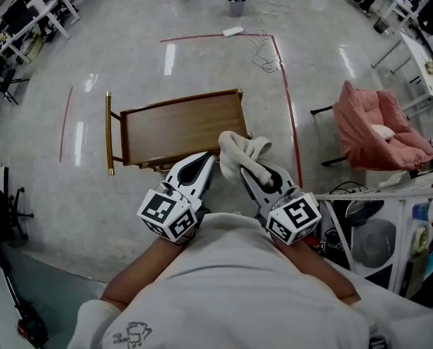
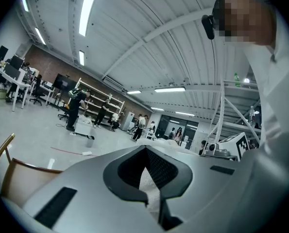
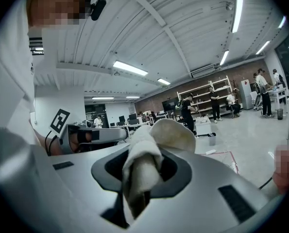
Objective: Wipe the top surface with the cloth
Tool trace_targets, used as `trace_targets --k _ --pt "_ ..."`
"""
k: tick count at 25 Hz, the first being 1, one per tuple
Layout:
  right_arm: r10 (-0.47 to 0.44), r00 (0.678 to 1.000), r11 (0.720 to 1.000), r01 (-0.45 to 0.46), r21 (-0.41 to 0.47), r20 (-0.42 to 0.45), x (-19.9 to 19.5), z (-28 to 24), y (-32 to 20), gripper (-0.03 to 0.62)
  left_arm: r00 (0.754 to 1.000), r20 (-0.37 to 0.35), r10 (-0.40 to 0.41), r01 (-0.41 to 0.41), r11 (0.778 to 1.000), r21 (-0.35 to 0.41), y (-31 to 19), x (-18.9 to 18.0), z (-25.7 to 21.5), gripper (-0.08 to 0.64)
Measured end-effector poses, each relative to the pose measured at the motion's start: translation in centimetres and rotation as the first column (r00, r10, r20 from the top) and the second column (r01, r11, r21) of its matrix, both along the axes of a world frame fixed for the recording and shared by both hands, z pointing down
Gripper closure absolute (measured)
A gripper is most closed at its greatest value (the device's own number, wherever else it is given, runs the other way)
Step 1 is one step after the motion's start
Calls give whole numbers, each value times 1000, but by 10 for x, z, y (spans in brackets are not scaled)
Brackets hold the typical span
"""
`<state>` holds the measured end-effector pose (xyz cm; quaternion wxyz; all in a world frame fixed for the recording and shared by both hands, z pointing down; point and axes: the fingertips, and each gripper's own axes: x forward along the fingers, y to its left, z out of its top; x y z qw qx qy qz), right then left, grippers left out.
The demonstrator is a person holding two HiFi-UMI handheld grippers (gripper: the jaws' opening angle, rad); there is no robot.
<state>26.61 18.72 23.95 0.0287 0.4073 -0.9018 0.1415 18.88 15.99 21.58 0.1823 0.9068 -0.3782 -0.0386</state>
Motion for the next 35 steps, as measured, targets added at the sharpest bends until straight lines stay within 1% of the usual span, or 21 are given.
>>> trace_targets --k 3,7,13,16,18,21,25,30,35 --pt "0 1000 1000 0 0 -10 -25 2 -18 503 1000 -12 5 -5 1000 -8 -18 -24 3 552" --pt "3 1000 1000 -3 -9 -23 -68 2 -49 503 999 -48 2 -3 1000 -23 -53 -69 2 552" --pt "-27 999 999 26 -22 -26 -145 -2 -89 503 999 -38 11 -12 1000 -25 -95 -135 -3 552" --pt "-36 999 999 35 -38 -28 -174 -2 -101 503 999 -32 4 -6 999 -45 -107 -166 1 552" --pt "-42 999 998 41 -52 -29 -187 1 -107 503 1000 -28 -6 4 998 -60 -114 -180 6 553" --pt "-35 999 997 33 -63 -33 -196 3 -115 503 999 -28 -19 17 997 -71 -121 -194 10 552" --pt "-29 998 998 25 -59 -55 -200 5 -125 503 999 -32 -25 23 997 -75 -130 -200 14 552" --pt "-42 998 995 38 -91 -43 -200 11 -137 503 999 -29 -34 31 995 -95 -142 -197 20 552" --pt "-60 998 994 57 -98 -29 -186 16 -162 503 998 -10 -59 58 993 -104 -163 -186 23 552"
